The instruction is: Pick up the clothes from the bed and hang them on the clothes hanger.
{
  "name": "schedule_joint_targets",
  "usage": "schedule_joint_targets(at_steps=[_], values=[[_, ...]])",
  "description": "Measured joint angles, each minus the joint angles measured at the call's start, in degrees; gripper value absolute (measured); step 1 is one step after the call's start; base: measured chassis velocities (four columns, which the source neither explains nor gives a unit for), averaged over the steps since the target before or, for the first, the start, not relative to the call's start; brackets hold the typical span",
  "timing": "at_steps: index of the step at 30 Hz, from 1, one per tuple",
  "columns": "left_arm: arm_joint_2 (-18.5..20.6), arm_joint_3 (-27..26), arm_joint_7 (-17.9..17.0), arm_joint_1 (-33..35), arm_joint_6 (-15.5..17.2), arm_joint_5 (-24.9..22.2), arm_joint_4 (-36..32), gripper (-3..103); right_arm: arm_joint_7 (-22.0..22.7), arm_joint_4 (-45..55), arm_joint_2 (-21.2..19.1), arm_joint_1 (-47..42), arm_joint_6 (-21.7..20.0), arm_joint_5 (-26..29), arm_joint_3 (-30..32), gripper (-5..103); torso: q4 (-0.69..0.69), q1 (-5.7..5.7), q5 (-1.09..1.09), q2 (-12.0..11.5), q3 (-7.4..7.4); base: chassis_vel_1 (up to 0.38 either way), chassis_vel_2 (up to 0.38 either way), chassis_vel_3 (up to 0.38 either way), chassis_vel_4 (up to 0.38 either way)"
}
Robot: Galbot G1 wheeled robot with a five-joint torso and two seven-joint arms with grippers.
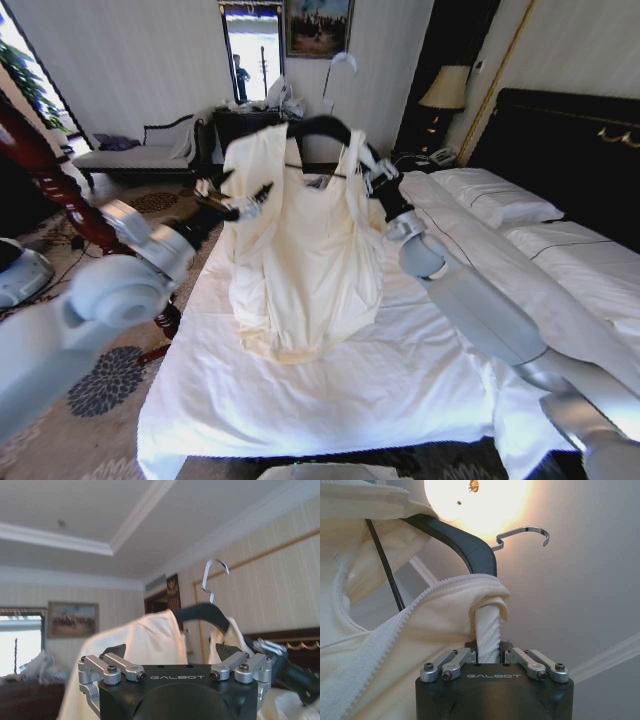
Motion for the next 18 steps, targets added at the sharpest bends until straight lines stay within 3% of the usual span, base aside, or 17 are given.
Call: schedule_joint_targets(at_steps=[5, 9, 14, 18], values=[[4.89, -6.8, 2.29, -0.67, 0.62, -5.47, 2.47, 100, 0.17, 0.82, -0.37, 0.69, 0.7, 0.81, -0.25, 19, -0.02, 0.0, 0.0, 0.0, 0.0, 0.0, 0.0, 0.0, 0.0], [13.39, -12.37, 7.07, -0.35, 1.72, -15.75, 7.29, 100, 0.24, 1.0, -0.64, 0.21, 3.0, -1.94, -0.09, 19, 0.0, 0.01, 0.02, 0.0, 0.0, 0.0, 0.0, 0.0, 0.0], [18.49, -12.61, 9.91, -0.59, 1.85, -20.24, 10.65, 100, 0.24, 1.04, -0.7, 0.17, 4.95, -3.85, 0.24, 19, -0.03, 0.0, 0.01, 0.0, 0.0, 0.0, 0.0, 0.0, 0.0], [23.78, -10.56, 14.87, -0.69, 1.35, -22.52, 13.31, 100, 0.2, 1.6, -0.85, 0.37, 6.21, -4.88, 0.26, 19, -0.01, 0.01, 0.01, 0.0, 0.0, 0.0, 0.0, 0.0, 0.0]])
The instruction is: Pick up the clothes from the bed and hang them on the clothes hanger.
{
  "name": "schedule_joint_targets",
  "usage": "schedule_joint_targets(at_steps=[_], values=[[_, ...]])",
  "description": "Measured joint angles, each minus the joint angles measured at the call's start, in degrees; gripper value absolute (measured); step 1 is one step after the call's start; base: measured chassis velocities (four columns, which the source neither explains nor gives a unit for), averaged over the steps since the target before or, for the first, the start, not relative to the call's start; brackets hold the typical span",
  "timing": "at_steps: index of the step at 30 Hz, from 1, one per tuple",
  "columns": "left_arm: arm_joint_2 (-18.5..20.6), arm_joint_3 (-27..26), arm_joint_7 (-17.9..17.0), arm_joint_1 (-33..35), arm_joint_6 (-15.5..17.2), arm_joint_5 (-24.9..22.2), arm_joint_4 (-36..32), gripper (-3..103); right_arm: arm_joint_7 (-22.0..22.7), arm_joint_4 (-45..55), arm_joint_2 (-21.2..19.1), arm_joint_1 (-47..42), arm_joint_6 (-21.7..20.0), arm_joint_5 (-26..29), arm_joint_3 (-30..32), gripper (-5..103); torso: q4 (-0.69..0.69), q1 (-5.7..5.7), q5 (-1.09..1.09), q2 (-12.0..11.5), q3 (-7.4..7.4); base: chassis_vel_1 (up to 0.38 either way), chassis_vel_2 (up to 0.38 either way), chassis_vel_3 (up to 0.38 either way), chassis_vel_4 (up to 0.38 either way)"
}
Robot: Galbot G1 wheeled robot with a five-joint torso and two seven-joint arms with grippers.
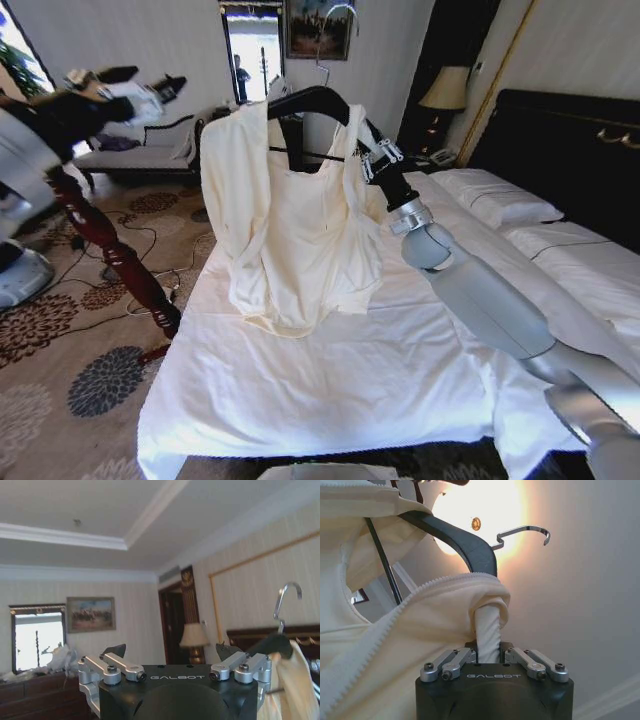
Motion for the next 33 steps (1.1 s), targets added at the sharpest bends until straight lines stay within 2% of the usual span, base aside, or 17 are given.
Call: schedule_joint_targets(at_steps=[1, 3, 7, 9, 10, 11, 12, 14, 15, 19, 20, 22, 25, 33], values=[[0.0, 0.0, 0.0, 0.0, 0.0, 0.0, 0.0, 100, 0.0, 0.0, 0.0, 0.0, 0.0, 0.0, 0.0, 19, 0.0, 0.0, 0.0, 0.0, 0.0, 0.0, 0.0, 0.0, 0.0], [2.18, 2.12, 2.3, 0.0, -1.12, 0.07, 0.76, 100, -0.02, 0.45, -0.06, -0.09, 0.57, -1.11, 0.06, 19, -0.01, -0.01, -0.01, 0.0, 0.0, 0.0, 0.0, 0.0, 0.0], [3.46, 3.95, 5.09, 0.16, -2.09, 0.16, 1.24, 100, -0.09, 0.62, 0.39, -0.32, 1.08, -2.22, -0.04, 19, -0.01, -0.01, -0.01, 0.0, 0.0, 0.0, 0.0, 0.0, 0.0], [4.1, 4.83, 8.49, 0.49, -3.06, 0.16, 1.61, 102, -0.14, 0.63, 0.73, -0.32, 1.42, -2.77, -0.2, 19, 0.01, 0.0, -0.01, 0.0, 0.0, 0.0, 0.0, 0.0, 0.0], [4.39, 5.32, 10.97, 0.63, -3.48, 0.1, 1.73, 98, -0.16, 0.62, 0.81, -0.27, 1.49, -2.93, -0.24, 19, 0.0, 0.0, -0.01, 0.0, 0.0, 0.0, 0.0, 0.0, 0.0], [4.39, 5.32, 10.97, 0.63, -3.48, 0.1, 1.73, 98, -0.16, 0.62, 0.81, -0.27, 1.49, -2.93, -0.24, 19, 0.0, 0.0, -0.01, 0.0, 0.0, 0.0, 0.0, 0.0, 0.0], [4.56, 5.61, 12.78, 0.7, -3.71, 0.09, 1.8, 96, -0.17, 0.62, 0.85, -0.2, 1.56, -3.06, -0.26, 19, -0.01, 0.0, -0.01, 0.0, 0.0, 0.0, 0.0, 0.0, 0.0], [4.69, 6.19, 18.41, 0.97, -4.06, 0.21, 2.28, 94, -0.21, 0.63, 1.01, -0.13, 1.67, -3.26, -0.32, 19, -0.01, -0.01, -0.01, 0.0, 0.0, 0.0, 0.0, 0.0, 0.0], [4.69, 6.19, 18.41, 0.97, -4.06, 0.21, 2.28, 94, -0.21, 0.63, 1.01, -0.13, 1.67, -3.26, -0.32, 19, -0.01, -0.01, -0.01, 0.0, 0.0, 0.0, 0.0, 0.0, 0.0], [3.8, 7.93, 27.37, 1.2, -5.42, 4.18, 5.82, 96, -0.23, 0.89, 1.19, -0.18, 1.68, -3.51, -0.56, 19, -0.01, 0.0, -0.02, 0.0, 0.0, 0.0, 0.0, 0.0, 0.0], [3.8, 7.93, 27.37, 1.2, -5.42, 4.18, 5.82, 96, -0.23, 0.89, 1.19, -0.18, 1.68, -3.51, -0.56, 19, -0.01, 0.0, -0.02, 0.0, 0.0, 0.0, 0.0, 0.0, 0.0], [3.56, 9.05, 30.18, 1.2, -6.34, 6.31, 8.1, 96, -0.23, 1.0, 1.15, -0.51, 1.72, -3.77, -0.56, 19, 0.0, 0.0, -0.01, 0.0, 0.0, 0.0, 0.0, 0.0, 0.0], [2.37, 9.7, 31.87, 1.07, -6.51, 7.16, 9.9, 96, -0.23, 1.21, 1.11, -0.82, 1.9, -4.42, -0.39, 19, 0.0, 0.0, -0.01, 0.0, 0.0, 0.0, 0.0, 0.0, 0.0], [0.54, 9.89, 32.57, 0.93, -5.18, 7.45, 10.08, 95, -0.23, 1.56, 1.23, -1.02, 3.15, -6.92, -0.35, 19, -0.01, 0.0, 0.0, 0.0, 0.0, 0.0, 0.0, 0.0, 0.0]])
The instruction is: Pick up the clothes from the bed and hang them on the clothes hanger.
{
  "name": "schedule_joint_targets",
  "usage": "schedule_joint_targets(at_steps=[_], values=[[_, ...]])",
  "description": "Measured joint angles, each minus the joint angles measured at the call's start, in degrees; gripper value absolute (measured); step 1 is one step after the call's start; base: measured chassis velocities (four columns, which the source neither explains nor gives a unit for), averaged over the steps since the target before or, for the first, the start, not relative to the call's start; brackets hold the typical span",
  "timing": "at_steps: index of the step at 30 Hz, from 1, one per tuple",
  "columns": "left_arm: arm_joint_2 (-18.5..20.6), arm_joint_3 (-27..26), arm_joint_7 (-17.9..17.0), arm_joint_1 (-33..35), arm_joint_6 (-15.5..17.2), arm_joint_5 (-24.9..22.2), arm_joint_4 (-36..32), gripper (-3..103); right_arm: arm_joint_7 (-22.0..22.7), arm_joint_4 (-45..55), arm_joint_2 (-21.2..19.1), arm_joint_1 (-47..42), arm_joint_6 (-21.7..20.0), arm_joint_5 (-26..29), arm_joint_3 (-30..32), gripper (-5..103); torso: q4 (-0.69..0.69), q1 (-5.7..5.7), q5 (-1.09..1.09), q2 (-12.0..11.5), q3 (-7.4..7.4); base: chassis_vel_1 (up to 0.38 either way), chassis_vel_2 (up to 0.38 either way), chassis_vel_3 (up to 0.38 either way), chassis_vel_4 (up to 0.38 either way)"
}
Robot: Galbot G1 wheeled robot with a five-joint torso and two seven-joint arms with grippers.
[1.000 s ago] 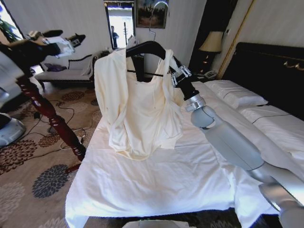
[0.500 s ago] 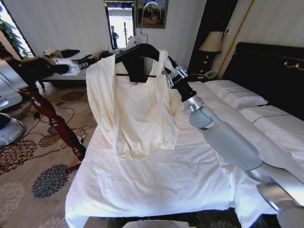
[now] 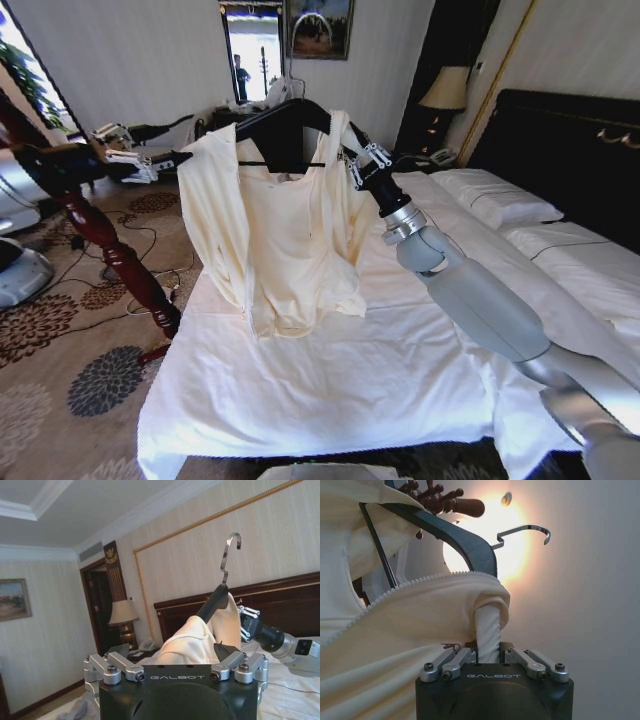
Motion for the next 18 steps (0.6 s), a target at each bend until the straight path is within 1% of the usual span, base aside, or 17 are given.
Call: schedule_joint_targets(at_steps=[3, 6, 13, 16, 18], values=[[-0.31, 0.54, -0.2, 0.0, 1.3, -1.36, -1.23, 94, -0.12, 0.45, 0.3, 0.08, 0.68, -1.13, -0.04, 19, 0.01, 0.0, 0.0, 0.0, 0.0, 0.0, 0.0, 0.0, 0.0], [-0.51, 1.01, -0.44, 0.02, 1.91, -1.74, -1.82, 94, -0.22, 0.8, 0.53, 0.55, 0.82, -1.37, -0.34, 19, 0.0, 0.0, 0.0, 0.0, 0.0, 0.0, 0.0, 0.0, 0.0], [-1.09, 2.45, -0.82, 0.2, 2.32, -0.83, -2.24, 94, -0.84, 2.04, 0.81, 1.63, 1.0, -1.52, -1.99, 19, 0.02, 0.0, -0.01, 0.0, 0.0, 0.0, 0.0, 0.0, 0.0], [-1.25, 2.52, -0.81, 0.24, 2.38, -0.71, -2.89, 94, -1.15, 2.38, 0.98, 1.51, 1.26, -2.14, -2.69, 19, -0.01, 0.0, -0.01, 0.0, 0.0, 0.0, 0.0, 0.0, 0.0], [-1.23, 2.68, -0.89, 0.42, 2.53, -0.44, -3.67, 93, -1.36, 2.69, 1.2, 1.06, 1.56, -2.87, -3.49, 19, 0.0, 0.0, 0.0, 0.0, 0.0, 0.0, 0.0, 0.0, 0.0]])
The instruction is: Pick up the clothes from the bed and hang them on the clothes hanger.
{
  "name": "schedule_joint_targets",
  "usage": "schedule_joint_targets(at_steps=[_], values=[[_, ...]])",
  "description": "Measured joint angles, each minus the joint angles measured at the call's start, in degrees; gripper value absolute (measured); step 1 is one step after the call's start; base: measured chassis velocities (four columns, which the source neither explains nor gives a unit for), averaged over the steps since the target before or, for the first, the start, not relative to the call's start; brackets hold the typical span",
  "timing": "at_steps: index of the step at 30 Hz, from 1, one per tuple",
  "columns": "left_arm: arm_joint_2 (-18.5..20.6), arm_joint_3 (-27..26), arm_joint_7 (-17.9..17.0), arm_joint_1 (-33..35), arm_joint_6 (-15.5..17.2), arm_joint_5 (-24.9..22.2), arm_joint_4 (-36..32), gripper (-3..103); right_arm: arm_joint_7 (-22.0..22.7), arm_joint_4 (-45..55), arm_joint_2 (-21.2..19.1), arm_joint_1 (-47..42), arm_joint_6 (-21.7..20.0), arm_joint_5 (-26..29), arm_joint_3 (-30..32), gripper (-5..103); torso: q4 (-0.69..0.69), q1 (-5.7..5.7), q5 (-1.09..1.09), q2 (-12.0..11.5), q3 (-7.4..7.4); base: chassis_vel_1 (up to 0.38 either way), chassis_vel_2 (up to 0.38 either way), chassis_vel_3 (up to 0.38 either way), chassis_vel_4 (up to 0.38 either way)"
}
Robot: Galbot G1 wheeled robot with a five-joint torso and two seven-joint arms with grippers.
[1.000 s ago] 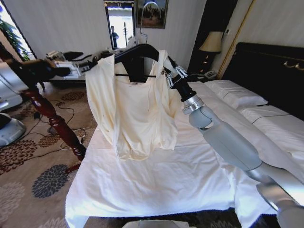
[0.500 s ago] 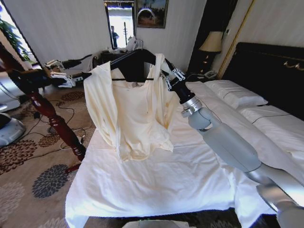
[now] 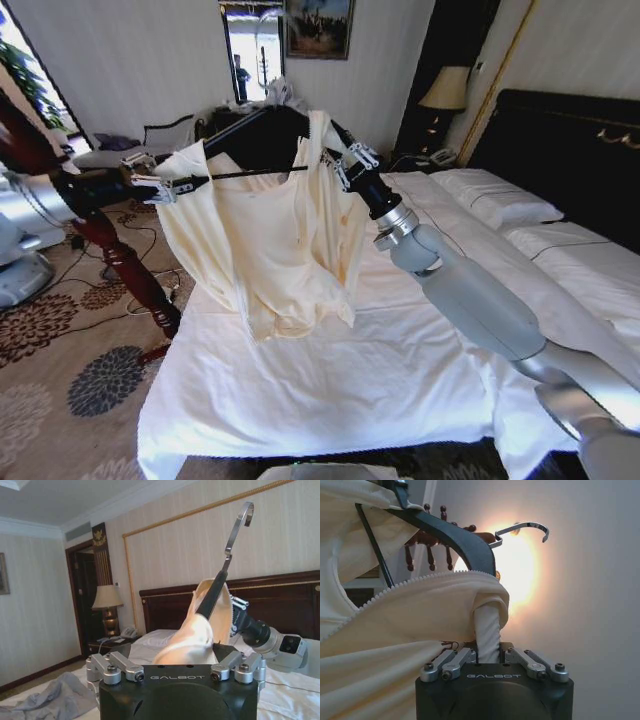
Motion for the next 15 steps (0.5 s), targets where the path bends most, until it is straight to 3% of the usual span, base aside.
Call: schedule_joint_targets(at_steps=[3, 5, 7, 10, 11, 15], values=[[0.15, 0.34, -0.11, 0.39, 0.07, 0.32, -0.78, 86, -0.25, 0.33, 0.33, -0.47, 0.1, -0.46, -0.47, 19, 0.0, 0.0, 0.01, 0.0, 0.0, 0.0, 0.0, 0.0, 0.0], [0.3, 0.81, -0.25, 0.77, 0.07, 0.69, -1.56, 77, -0.37, 0.32, 0.59, -0.51, 0.07, -0.69, -1.03, 19, 0.0, 0.0, -0.01, 0.0, 0.0, 0.0, 0.0, 0.0, 0.0], [0.36, 1.02, -0.12, 0.95, 0.0, 0.72, -2.22, 77, -0.51, 0.31, 0.78, -0.4, 0.24, -0.85, -1.4, 19, -0.01, 0.0, 0.0, 0.0, -0.01, 0.0, 0.0, 0.0, 0.0], [0.4, 1.59, -0.38, 1.38, -0.06, 0.9, -2.93, 61, -0.53, -0.13, 1.15, 0.65, 0.45, -0.91, -2.34, 20, 0.01, 0.0, -0.01, 0.0, 0.0, 0.0, 0.0, 0.0, 0.0], [0.4, 1.59, -0.38, 1.38, -0.06, 0.9, -2.93, 61, -0.53, -0.13, 1.15, 0.65, 0.45, -0.91, -2.34, 20, 0.01, 0.0, -0.01, 0.0, 0.0, 0.0, 0.0, 0.0, 0.0], [0.16, 1.88, -0.74, 1.49, -0.18, 0.48, -3.04, 43, -0.49, -0.69, 1.37, 1.31, 0.52, -0.9, -2.86, 20, 0.01, 0.0, -0.01, 0.0, 0.0, 0.0, 0.0, 0.0, 0.0]])
